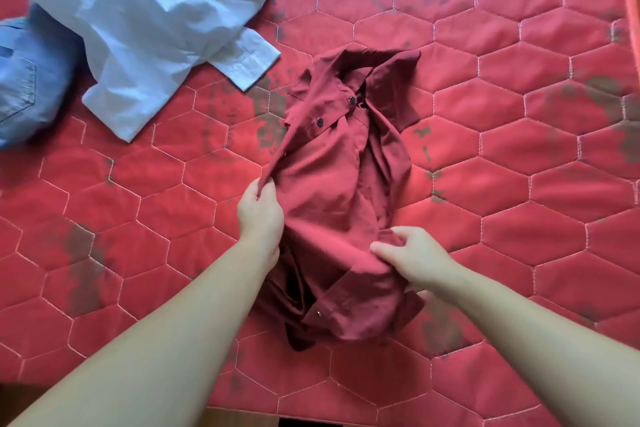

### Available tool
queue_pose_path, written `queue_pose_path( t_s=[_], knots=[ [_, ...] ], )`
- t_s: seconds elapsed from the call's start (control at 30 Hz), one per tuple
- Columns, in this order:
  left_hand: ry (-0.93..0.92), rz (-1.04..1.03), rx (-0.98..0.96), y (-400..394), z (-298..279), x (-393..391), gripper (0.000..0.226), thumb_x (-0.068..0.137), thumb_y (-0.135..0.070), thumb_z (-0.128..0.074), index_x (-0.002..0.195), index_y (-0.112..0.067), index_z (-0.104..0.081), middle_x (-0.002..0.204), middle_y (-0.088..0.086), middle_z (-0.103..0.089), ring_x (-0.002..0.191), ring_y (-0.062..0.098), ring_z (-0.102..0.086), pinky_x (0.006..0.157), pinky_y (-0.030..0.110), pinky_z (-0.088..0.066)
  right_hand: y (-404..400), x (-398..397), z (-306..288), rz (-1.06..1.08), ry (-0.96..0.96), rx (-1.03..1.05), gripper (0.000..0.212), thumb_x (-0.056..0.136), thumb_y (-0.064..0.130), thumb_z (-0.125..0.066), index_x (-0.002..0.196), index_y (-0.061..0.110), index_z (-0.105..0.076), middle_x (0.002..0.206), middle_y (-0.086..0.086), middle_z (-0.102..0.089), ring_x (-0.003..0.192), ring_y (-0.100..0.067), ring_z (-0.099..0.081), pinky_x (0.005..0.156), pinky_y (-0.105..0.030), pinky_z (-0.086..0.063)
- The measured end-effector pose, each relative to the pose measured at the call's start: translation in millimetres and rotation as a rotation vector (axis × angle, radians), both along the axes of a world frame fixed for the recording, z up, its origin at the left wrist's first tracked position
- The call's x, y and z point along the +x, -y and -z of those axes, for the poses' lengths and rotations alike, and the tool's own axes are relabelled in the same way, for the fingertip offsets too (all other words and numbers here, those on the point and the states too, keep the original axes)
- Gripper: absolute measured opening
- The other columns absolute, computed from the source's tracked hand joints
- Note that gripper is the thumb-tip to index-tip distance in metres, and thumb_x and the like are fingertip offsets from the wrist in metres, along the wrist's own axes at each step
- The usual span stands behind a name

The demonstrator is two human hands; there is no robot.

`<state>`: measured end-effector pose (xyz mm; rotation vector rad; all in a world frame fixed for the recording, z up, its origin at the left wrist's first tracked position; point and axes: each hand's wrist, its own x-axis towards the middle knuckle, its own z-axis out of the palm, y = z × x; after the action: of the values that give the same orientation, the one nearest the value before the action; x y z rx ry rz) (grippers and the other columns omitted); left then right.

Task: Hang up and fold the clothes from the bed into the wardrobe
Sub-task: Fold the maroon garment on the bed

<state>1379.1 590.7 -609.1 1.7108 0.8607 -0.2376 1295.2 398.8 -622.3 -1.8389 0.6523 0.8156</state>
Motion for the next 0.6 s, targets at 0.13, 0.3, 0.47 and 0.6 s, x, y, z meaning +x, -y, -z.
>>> queue_pose_path(
  t_s=[0.13,0.3,0.47,0.6],
  knots=[
    [-0.114,-0.072,-0.057,-8,-2,2,0.033,0.098,-0.041,-0.044,0.105,-0.016,-0.064,0.101,-0.003,-0.065,0.1,0.021,-0.06,0.094,0.035,-0.049,25,14,3,0.221,0.235,-0.214,0.01,0.089,0.018,-0.065,0.091,0.014,-0.074,0.088,0.001,-0.07,0.085,-0.014,-0.062,0.072,-0.023,-0.042],
    [-0.197,0.103,0.2,-22,3,-5,0.037,0.1,-0.035,-0.04,0.113,-0.01,-0.063,0.105,0.006,-0.06,0.097,0.027,-0.054,0.084,0.032,-0.042,45,39,-17,0.606,0.305,0.137,0.011,0.094,0.015,-0.061,0.089,0.02,-0.069,0.079,0.007,-0.067,0.076,-0.009,-0.059,0.076,-0.025,-0.049],
    [-0.153,0.427,0.263,-23,10,-15,0.019,0.089,-0.018,-0.056,0.108,-0.022,-0.06,0.095,-0.001,-0.067,0.094,0.026,-0.063,0.076,0.032,-0.045,32,53,-50,0.672,0.233,0.519,0.019,0.099,0.016,-0.051,0.085,0.016,-0.065,0.054,0.007,-0.06,0.047,-0.006,-0.056,0.051,-0.018,-0.047],
    [-0.128,0.465,-0.049,-7,-6,-13,0.025,0.081,-0.02,-0.07,0.105,-0.024,-0.067,0.101,0.001,-0.072,0.095,0.023,-0.068,0.088,0.038,-0.055,18,55,-52,0.464,0.249,0.282,0.022,0.097,0.015,-0.054,0.081,0.014,-0.067,0.05,0.015,-0.059,0.045,0.003,-0.051,0.048,-0.012,-0.04]
  ],
)
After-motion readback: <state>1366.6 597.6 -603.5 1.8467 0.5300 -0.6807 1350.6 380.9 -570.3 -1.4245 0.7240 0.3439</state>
